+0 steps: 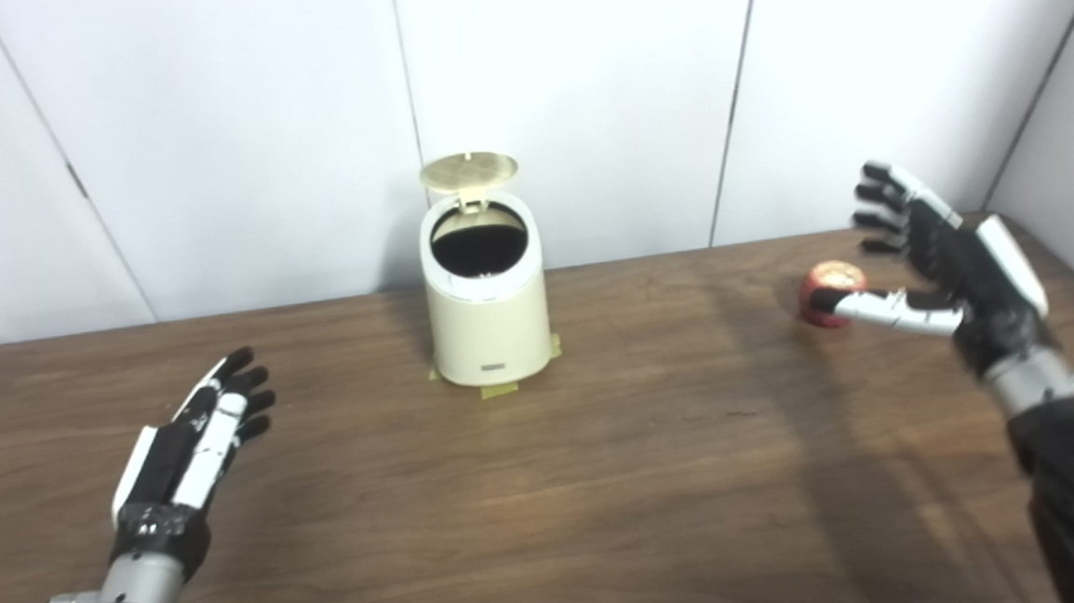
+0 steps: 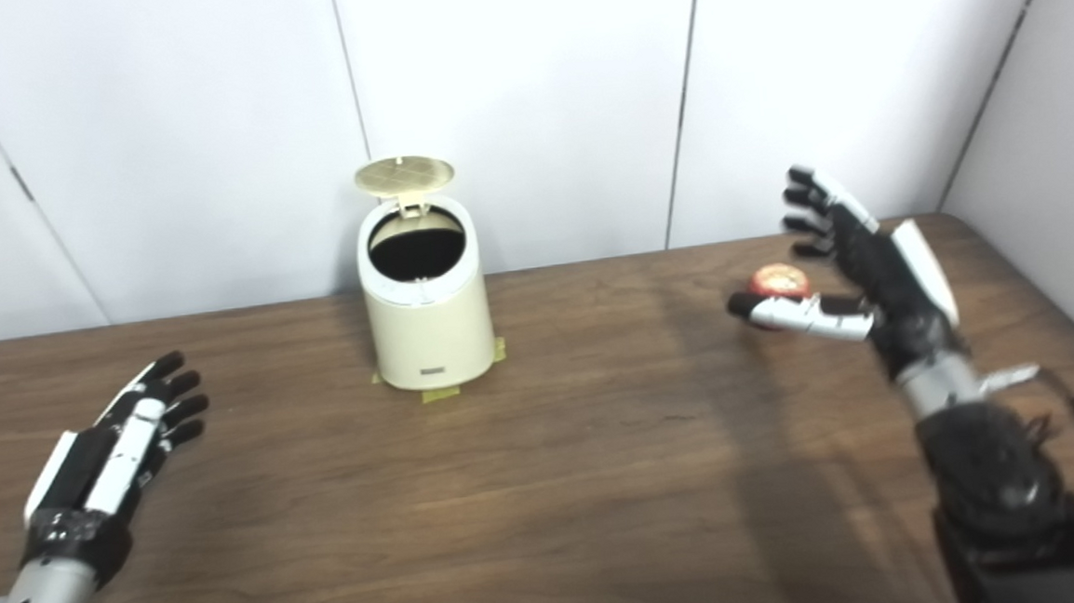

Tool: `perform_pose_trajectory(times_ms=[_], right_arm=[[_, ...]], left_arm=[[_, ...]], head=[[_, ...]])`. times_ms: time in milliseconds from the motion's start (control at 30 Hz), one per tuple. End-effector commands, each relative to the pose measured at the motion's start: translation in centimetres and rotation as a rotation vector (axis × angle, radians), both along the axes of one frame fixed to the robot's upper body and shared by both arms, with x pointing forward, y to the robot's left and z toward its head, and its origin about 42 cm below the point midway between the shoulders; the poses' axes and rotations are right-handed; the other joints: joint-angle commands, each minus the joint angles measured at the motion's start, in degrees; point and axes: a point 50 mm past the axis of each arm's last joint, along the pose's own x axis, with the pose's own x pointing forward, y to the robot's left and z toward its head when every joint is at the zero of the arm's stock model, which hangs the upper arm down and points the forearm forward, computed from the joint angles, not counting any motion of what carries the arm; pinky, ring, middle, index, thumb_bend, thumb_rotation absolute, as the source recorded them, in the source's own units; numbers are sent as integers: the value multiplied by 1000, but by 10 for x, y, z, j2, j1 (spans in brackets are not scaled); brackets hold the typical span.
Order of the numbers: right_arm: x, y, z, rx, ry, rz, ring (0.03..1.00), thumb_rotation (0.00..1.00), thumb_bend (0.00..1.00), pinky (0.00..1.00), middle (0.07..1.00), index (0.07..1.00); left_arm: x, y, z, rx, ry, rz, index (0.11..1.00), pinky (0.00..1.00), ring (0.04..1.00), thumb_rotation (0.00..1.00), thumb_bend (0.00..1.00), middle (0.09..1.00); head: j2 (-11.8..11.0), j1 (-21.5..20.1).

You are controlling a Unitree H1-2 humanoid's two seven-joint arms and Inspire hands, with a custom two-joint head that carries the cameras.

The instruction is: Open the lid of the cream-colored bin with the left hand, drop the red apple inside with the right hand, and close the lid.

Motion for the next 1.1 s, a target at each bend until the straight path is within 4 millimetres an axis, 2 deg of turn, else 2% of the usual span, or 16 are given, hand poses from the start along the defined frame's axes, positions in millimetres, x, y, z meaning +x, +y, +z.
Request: perform_pose_trajectory(times_ms=[0, 67, 233, 300, 367, 467, 667, 900, 1067], right_arm=[[9, -1, 29, -132, -51, -29, 860, 101, 801, 749, 907, 899], [16, -3, 35, -196, -30, -57, 865, 49, 818, 739, 916, 898], [37, -9, 51, -391, 39, -55, 881, 25, 869, 766, 896, 867], [46, -12, 55, -463, 79, -58, 884, 36, 877, 762, 902, 867], [56, -12, 61, -540, 124, -56, 872, 46, 884, 751, 899, 874], [69, -13, 64, -605, 182, -54, 891, 52, 897, 769, 901, 869], [104, -15, 60, -703, 297, -56, 911, 63, 937, 786, 895, 841], [132, -20, 47, -697, 378, -98, 865, 69, 941, 707, 870, 829], [144, -22, 39, -712, 429, -114, 900, 140, 932, 798, 876, 838]], left_arm=[[4, 4, 19, 20, -93, -11, 936, 928, 888, 770, 462, 898], [2, 6, 18, 19, -95, -15, 933, 920, 881, 775, 449, 890], [-5, 8, 14, 41, -99, -36, 939, 907, 877, 755, 410, 889], [-7, 9, 14, 27, -98, -34, 948, 930, 888, 765, 376, 895], [-9, 11, 14, 13, -94, -24, 950, 911, 888, 732, 368, 903], [-11, 12, 14, 15, -91, -20, 952, 892, 880, 741, 361, 900], [-13, 12, 18, 0, -87, -20, 963, 887, 883, 708, 351, 910], [-16, 13, 23, 5, -89, -24, 961, 882, 881, 665, 352, 909], [-18, 15, 25, 20, -91, -27, 958, 910, 890, 658, 351, 907]], head=[[2, -10], [3, -18], [5, -32], [7, -34], [7, -36], [8, -36], [10, -36], [10, -35], [10, -36]])
